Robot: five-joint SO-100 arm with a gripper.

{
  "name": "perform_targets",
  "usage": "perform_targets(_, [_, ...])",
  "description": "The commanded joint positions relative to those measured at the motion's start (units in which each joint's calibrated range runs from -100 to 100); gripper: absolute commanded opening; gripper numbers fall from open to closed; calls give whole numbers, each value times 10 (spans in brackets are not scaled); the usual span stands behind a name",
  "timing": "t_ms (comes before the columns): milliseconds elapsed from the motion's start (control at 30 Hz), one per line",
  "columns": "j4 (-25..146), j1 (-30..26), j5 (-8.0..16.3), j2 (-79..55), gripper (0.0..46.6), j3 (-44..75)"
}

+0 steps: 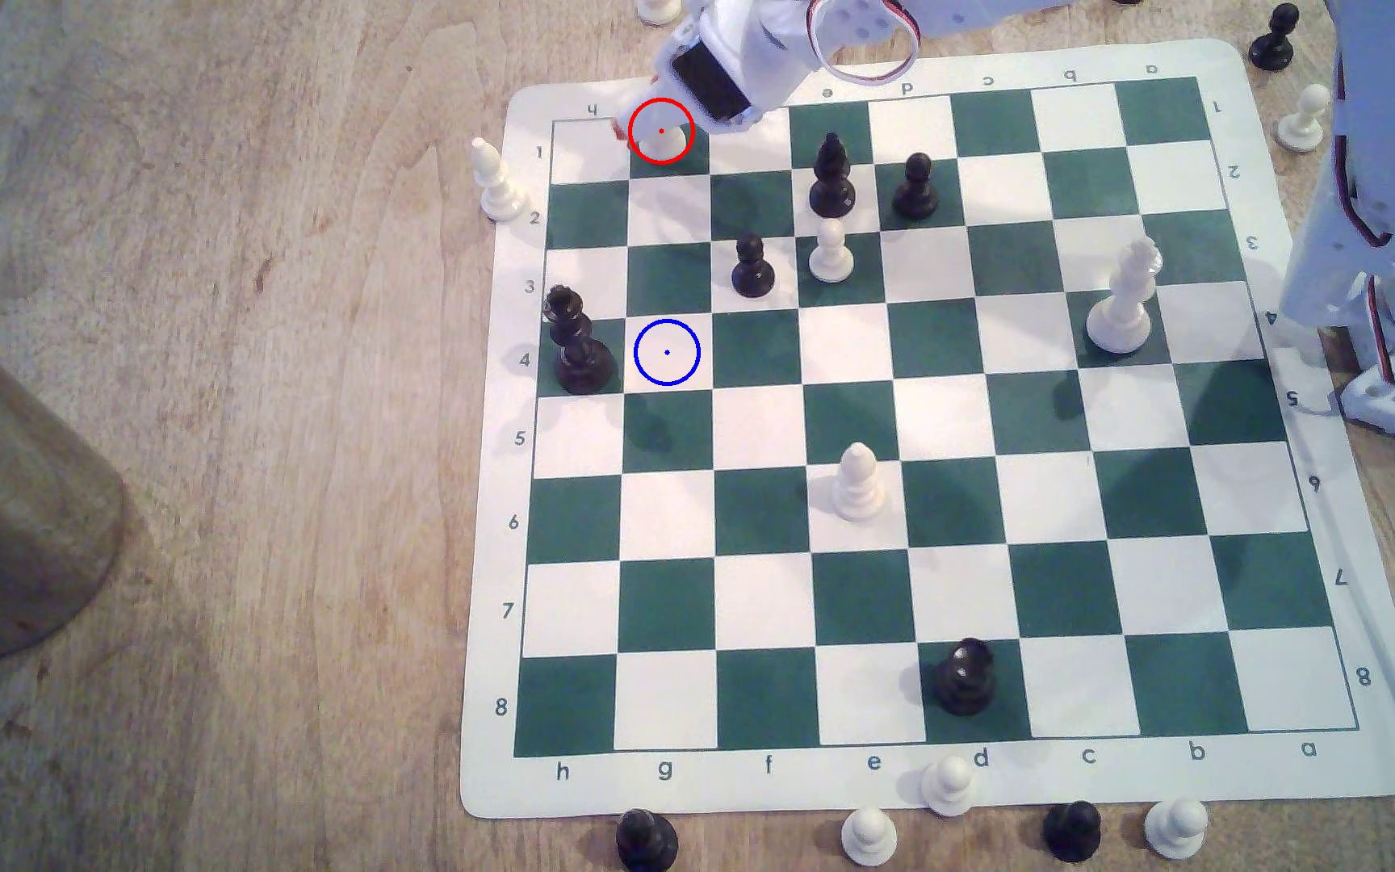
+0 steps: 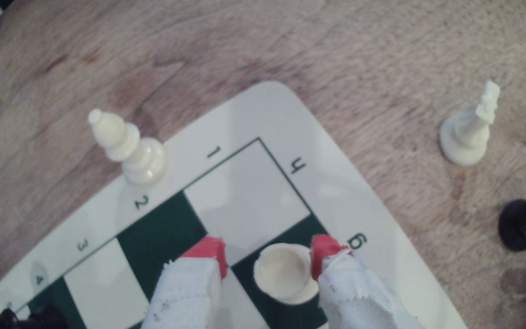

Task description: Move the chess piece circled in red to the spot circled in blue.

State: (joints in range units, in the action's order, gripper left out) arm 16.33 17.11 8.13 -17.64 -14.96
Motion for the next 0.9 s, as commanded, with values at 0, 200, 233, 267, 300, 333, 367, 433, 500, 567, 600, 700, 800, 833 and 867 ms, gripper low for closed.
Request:
perform_targets(0, [-12,-5,2,20,125,49])
perform_targets(200, [-12,-5,3,20,30,46])
perform_targets(233, [-12,-5,3,20,23,46])
perform_targets(267, [-12,-4,2,20,20,46])
perform_targets(300, [-11,-4,2,20,15,46])
perform_targets(333, [-10,-4,1,21,15,46])
perform_targets(367, [-9,-4,1,22,14,46])
perform_targets(433, [-4,-4,0,27,14,44])
perform_targets(500, [-1,-3,0,44,14,43])
perform_targets(567, [7,-2,0,63,14,43])
perform_targets(600, [11,-1,-1,73,14,42])
perform_targets(700, [40,1,-1,129,14,38])
perform_targets(800, [83,-10,-1,192,14,37])
perform_targets(833, [95,-14,-1,206,14,37])
perform_targets(867, [108,-21,-1,221,14,38])
